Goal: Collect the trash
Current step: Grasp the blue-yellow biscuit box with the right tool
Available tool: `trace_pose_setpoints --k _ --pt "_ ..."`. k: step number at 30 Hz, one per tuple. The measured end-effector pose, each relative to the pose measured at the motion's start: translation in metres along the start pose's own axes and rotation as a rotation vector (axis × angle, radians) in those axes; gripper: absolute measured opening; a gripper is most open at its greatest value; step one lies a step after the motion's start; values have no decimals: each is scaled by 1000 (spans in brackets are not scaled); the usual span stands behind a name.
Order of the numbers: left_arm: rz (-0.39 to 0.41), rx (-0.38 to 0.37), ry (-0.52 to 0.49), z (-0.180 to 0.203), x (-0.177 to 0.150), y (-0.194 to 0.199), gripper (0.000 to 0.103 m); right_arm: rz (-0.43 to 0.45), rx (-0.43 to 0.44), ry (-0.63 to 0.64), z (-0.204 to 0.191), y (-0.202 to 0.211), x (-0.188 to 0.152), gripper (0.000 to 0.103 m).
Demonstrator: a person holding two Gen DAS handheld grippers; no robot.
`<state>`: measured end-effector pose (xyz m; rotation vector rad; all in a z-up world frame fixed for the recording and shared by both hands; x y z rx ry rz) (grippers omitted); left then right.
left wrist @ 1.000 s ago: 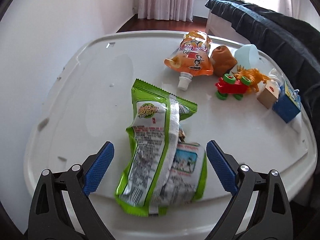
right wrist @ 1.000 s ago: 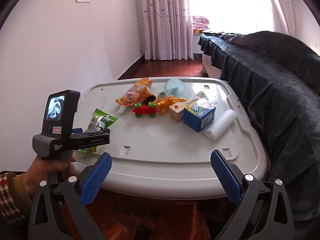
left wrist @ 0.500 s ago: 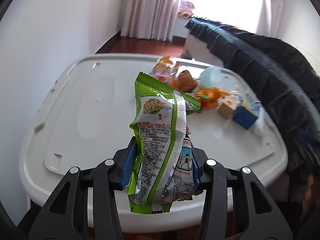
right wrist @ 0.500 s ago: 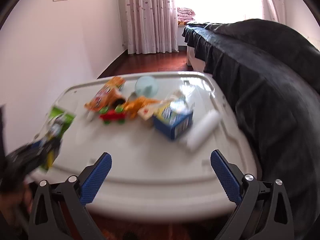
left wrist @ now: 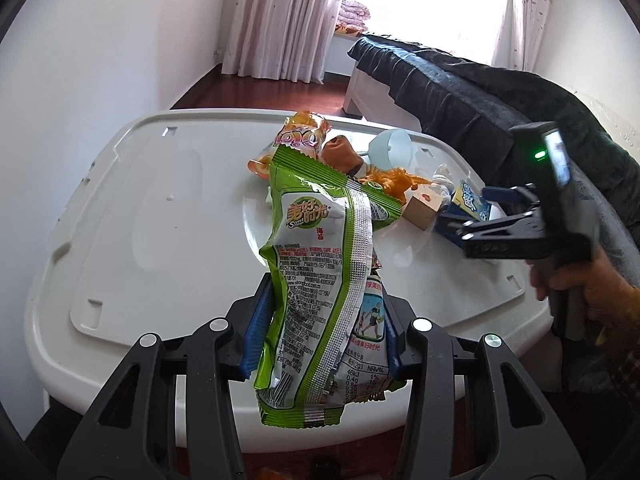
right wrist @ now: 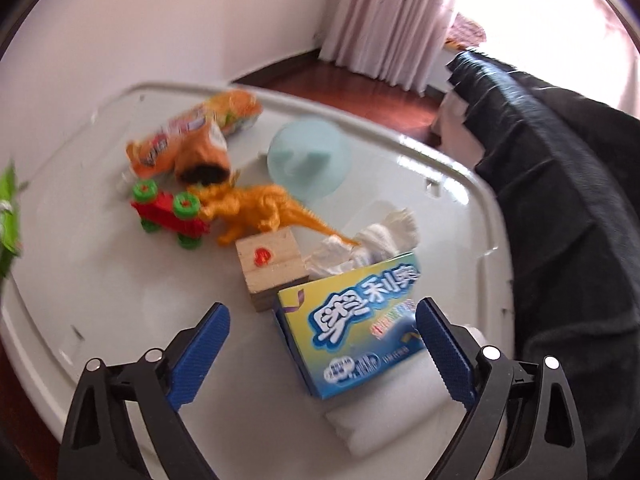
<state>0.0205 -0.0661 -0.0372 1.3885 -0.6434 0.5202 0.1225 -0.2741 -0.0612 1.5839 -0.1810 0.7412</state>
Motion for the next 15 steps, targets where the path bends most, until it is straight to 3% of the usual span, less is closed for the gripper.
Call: trace_pose_setpoints --k 11,13,15 --pt "-10 -6 -6 4 -3 -3 45 -60 -7 90 11 -21 6 86" --pt "-11 -7 -2 4 -2 -3 45 -55 -10 99 11 -21 7 74" --pt "-13 -9 -1 4 -2 -4 45 -43 -7 81 13 -17 7 73"
Point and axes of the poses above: each gripper's, at about its wrist camera, not at the fingertips, and y roughly against the way its jaws point, z to its right, x to its top, the point moved 1 cm from there along -y, roughly the way its jaws point, and after that the axes turned 12 degrees about x, right-handed, at the moved point
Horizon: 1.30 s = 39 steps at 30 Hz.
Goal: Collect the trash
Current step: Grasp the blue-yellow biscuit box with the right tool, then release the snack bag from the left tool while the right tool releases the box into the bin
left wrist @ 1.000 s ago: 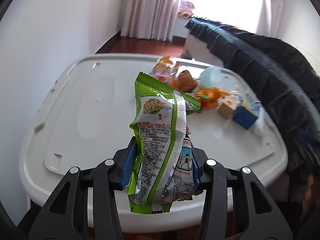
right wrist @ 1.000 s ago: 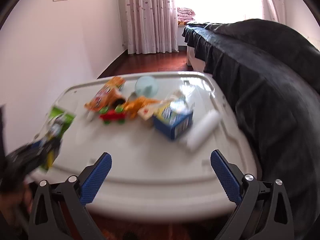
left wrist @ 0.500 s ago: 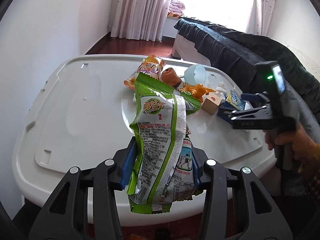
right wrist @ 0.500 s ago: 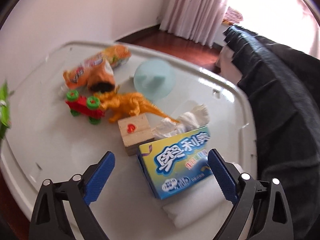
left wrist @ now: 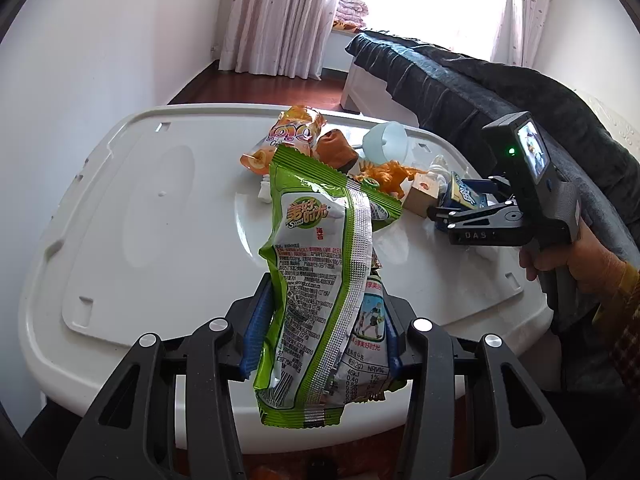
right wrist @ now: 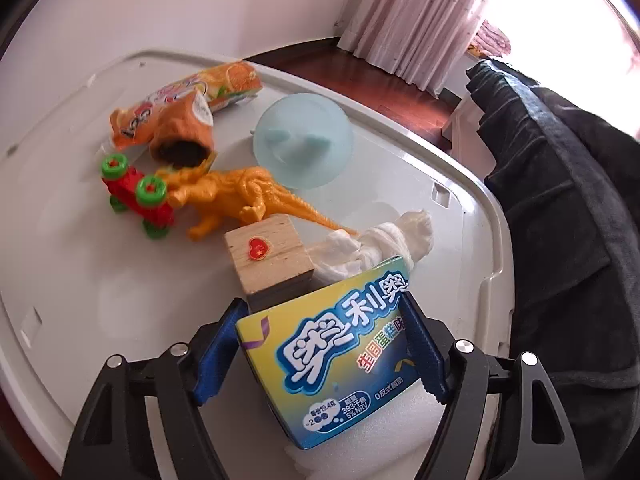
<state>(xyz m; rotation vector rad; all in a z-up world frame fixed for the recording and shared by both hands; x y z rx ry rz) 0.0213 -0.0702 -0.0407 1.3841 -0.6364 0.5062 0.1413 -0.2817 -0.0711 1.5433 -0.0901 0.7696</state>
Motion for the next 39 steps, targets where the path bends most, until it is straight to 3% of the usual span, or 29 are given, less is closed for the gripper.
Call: trace_pose_setpoints --k 7,13,16,21,25,32,35,36,39 --pt "6 -7 5 -1 1 2 45 66 -15 7 -13 16 -9 71" --pt "11 -17 12 -4 0 6 45 153 -7 1 -31 56 -12 71" --pt "27 -16 7 -5 0 13 45 193 7 8 -50 81 -13 71" --pt "20 -4 -2 -13 -15 36 45 243 63 42 -112 132 -38 71" --pt "-19 2 22 -26 -46 56 45 203 129 47 -166 147 -81 72" --pt "-173 35 -6 -44 -117 75 48 52 228 62 -239 141 -159 73" --pt "-225 39 0 -49 -136 77 58 -35 262 65 -253 131 -179 78" --pt "-245 39 1 -49 -141 77 66 -58 274 59 -255 128 -184 82" --pt "-287 83 -19 -48 -149 76 75 -72 241 40 -256 125 -194 87"
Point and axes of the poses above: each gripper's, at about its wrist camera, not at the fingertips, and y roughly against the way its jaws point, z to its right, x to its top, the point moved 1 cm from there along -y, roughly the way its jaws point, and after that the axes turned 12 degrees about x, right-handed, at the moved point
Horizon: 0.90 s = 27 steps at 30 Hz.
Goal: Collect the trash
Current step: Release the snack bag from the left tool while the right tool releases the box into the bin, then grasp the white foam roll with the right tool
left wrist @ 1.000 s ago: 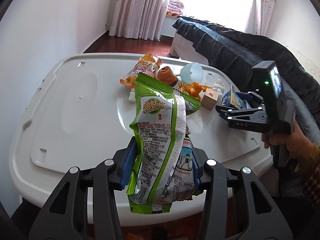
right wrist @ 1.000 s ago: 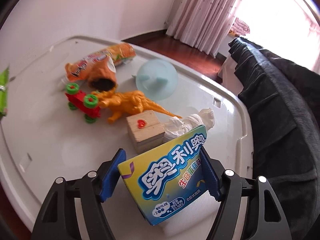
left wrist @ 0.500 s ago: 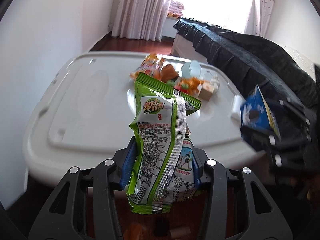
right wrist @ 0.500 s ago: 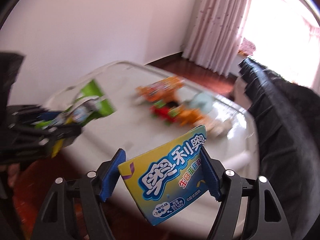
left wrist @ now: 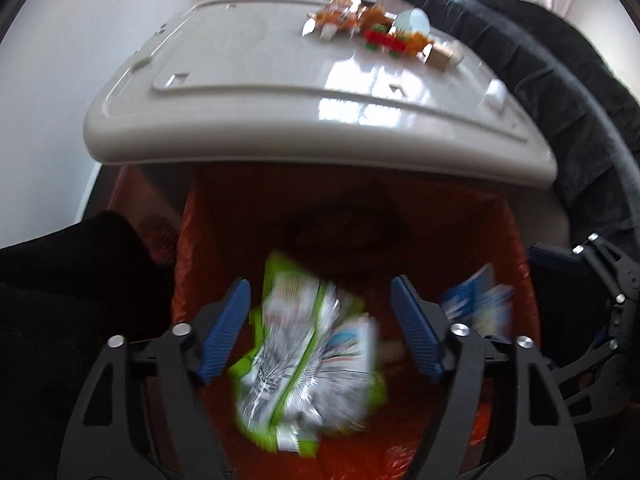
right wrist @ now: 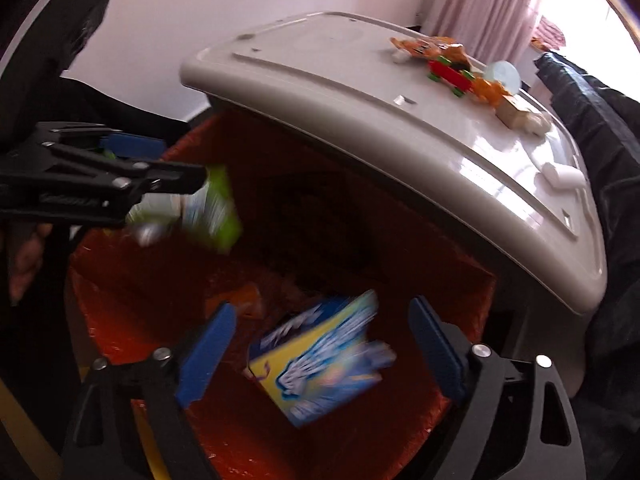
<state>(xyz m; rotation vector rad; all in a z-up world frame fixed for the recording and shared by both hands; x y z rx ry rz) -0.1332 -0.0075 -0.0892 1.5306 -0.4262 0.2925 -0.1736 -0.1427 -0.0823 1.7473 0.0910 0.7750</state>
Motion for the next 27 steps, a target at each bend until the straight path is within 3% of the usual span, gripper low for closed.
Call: trace_pose_setpoints --k 6,11,16,19,22,27 --pt "75 -26 31 -4 9 17 80 94 -66 -93 27 23 8 94" --pt "156 -12 25 -4 33 32 81 167 -83 -167 51 44 17 94" --pt "211 -10 9 3 53 39 81 217 -161 -229 90 60 42 94" --pt "230 -15 -10 14 68 38 81 273 -211 -313 131 69 65 94" --pt "255 -30 -23 24 81 39 81 300 -314 -388 183 66 90 94" --pt "286 -57 -18 31 99 41 81 218 -453 -445 254 24 120 90"
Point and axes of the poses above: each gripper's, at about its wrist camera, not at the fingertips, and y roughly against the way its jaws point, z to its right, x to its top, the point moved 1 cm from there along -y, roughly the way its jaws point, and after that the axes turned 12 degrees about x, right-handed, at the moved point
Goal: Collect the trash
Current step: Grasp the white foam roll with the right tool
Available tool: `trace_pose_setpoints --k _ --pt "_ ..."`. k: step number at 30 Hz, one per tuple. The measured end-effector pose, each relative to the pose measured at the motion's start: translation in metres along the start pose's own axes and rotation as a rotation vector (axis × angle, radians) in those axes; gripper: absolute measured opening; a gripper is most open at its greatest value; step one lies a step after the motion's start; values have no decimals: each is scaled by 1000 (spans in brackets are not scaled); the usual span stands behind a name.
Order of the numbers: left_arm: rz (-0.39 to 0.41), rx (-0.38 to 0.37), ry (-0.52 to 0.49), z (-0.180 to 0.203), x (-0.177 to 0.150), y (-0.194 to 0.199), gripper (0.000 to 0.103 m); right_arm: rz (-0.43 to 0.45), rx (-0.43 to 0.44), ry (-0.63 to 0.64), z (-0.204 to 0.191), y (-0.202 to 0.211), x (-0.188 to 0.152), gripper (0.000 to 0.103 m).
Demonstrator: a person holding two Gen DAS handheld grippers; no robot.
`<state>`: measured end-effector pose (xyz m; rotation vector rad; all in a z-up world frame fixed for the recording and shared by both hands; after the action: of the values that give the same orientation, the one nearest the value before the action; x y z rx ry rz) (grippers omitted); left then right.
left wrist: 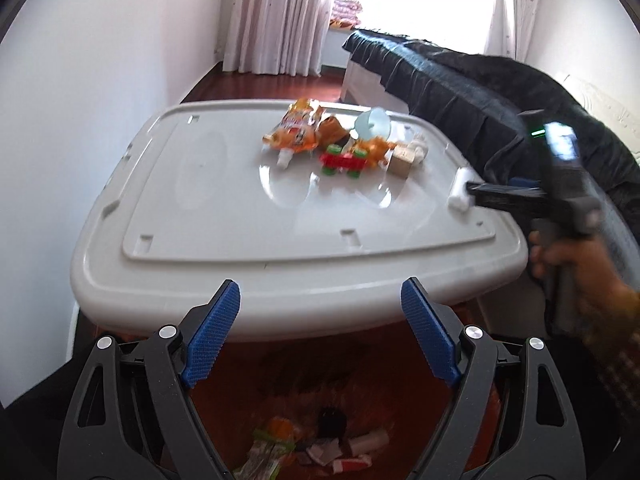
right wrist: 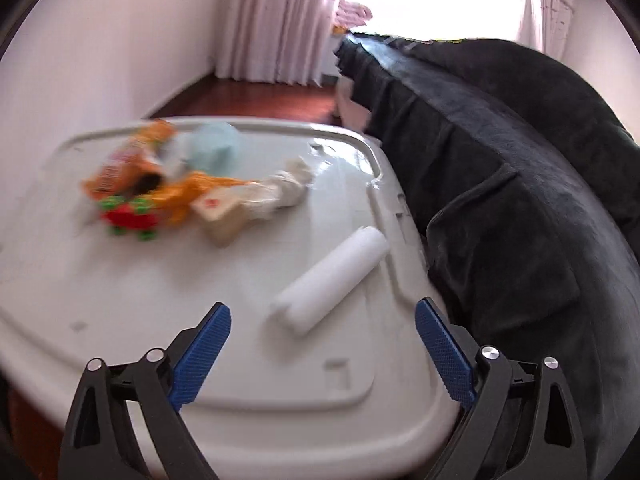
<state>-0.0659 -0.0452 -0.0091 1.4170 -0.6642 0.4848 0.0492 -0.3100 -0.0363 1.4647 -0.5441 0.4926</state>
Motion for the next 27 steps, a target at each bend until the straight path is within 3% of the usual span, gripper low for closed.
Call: trace_pose_setpoints --k 4,9,14,16,18,23,27 --pt "13 5 -5 0 4 -5 81 -53 -39 -7 7 -42 13 87" --pt "-7 5 18 -5 5 -14 81 -100 -25 -74 19 -72 21 84" --pt "-16 -12 47 -8 14 -16 81 -120 67 -128 27 -79 18 53" --pt "-18 -19 43 -5 20 -18 81 -123 98 -115 24 -77 17 34" --pt "-15 -20 31 0 27 -21 81 -126 116 -67 17 -72 16 25" --pt "8 -8 -18 17 51 -37 81 -77 223 7 3 -52 13 22" --pt "17 -43 -7 24 71 -60 81 -21 281 6 1 -32 19 22"
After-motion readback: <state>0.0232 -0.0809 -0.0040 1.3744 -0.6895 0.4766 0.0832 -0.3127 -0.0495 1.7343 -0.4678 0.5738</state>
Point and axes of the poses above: each gripper's, at about its wrist camera, not at the fingertips, and y roughly against the way its jaws point, z to its right, x to its top, the point moved 1 cm from there along -y, roughly the way its jaws point, and after that the axes turned 12 degrees about x, right-handed, at the moved point
